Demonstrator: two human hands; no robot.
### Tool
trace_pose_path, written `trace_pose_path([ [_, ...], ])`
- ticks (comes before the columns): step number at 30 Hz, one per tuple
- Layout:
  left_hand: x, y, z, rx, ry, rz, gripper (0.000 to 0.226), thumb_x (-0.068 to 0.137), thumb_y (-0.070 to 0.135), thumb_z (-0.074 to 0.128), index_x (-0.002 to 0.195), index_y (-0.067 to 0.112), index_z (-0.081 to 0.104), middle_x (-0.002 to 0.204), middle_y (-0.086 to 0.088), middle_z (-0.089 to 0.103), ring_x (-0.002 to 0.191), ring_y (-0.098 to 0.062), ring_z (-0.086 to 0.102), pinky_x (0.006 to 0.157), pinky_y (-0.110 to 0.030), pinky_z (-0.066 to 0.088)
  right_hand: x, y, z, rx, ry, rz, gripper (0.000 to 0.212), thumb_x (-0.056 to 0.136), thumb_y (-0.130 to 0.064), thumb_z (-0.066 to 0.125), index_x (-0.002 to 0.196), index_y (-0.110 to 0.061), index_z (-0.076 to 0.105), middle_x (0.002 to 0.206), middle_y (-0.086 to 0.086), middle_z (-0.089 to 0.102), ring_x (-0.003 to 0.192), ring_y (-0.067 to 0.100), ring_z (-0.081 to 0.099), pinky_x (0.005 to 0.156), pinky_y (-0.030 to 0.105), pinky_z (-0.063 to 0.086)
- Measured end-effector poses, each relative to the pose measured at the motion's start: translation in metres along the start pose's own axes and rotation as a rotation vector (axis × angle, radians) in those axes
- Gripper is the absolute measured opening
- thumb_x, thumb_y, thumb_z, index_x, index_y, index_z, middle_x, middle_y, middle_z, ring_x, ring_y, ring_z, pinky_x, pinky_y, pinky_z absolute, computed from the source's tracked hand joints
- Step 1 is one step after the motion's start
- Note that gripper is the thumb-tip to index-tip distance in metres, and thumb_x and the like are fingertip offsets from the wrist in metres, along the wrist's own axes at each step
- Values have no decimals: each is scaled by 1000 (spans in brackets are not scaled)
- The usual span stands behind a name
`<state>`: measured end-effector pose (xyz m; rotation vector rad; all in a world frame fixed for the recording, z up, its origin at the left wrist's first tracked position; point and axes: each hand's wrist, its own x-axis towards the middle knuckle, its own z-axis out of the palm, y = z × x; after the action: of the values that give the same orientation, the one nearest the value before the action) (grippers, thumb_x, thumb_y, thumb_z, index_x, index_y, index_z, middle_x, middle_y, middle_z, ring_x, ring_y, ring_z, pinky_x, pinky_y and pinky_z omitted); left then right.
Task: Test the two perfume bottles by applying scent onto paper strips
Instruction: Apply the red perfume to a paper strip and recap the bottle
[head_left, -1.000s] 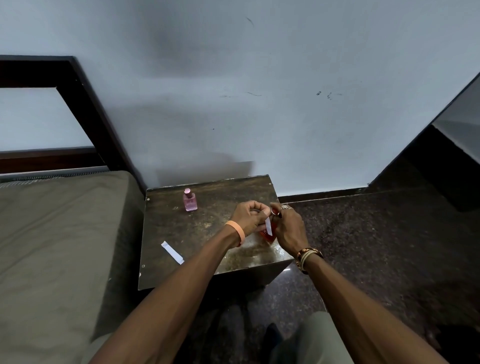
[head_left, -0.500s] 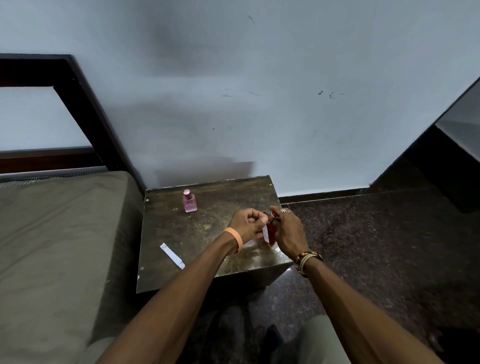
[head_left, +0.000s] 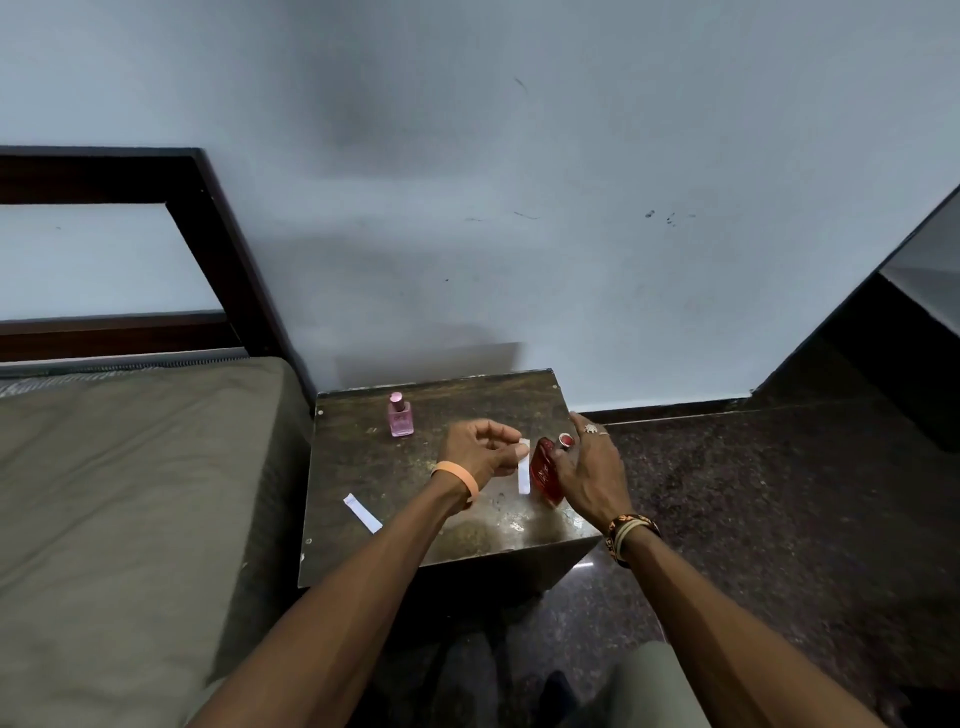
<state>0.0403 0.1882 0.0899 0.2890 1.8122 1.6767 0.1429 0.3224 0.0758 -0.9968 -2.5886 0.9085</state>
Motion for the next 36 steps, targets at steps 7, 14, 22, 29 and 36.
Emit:
trace_pose_path([
  [7, -21, 19, -21, 92, -61, 93, 24, 75, -6, 73, 93, 8, 67, 76, -12, 68, 72, -20, 67, 68, -33, 59, -17, -51, -23, 201, -75, -179, 24, 93, -38, 59, 100, -21, 75, 92, -9, 72, 80, -1, 63, 71, 18, 48],
  [14, -41, 32, -43, 223, -18, 144, 33, 73, -1, 76, 102, 8, 63, 77, -11, 73, 73, -21, 71, 69, -34, 59, -28, -82, -27, 276, -280, -86, 19, 89, -31, 68, 81, -17, 77, 69, 0, 73, 66, 15, 69, 67, 35, 57],
  [22, -59, 40, -66, 222, 141, 192, 9, 79, 12, 74, 86, 10, 70, 72, -6, 70, 61, -14, 66, 62, -34, 56, -42, -104, -33, 297, -281, 25, 29, 92, -30, 63, 70, -12, 68, 66, 4, 69, 60, 17, 61, 59, 35, 49],
  [29, -70, 53, -89, 396, 423, 239, 20, 92, 23, 59, 83, 7, 68, 67, 4, 62, 59, -2, 53, 52, -10, 37, -53, -122, -56, 497, -398, 145, 30, 92, -20, 62, 65, -8, 69, 61, 4, 57, 52, 12, 48, 59, 29, 41],
  [36, -74, 54, -96, 526, 402, 268, 18, 90, 31, 60, 87, 15, 70, 77, 2, 71, 72, -10, 63, 71, -25, 47, -60, -137, -64, 693, -445, 103, 21, 94, -18, 62, 77, -6, 66, 65, 7, 57, 53, 13, 49, 54, 28, 42],
])
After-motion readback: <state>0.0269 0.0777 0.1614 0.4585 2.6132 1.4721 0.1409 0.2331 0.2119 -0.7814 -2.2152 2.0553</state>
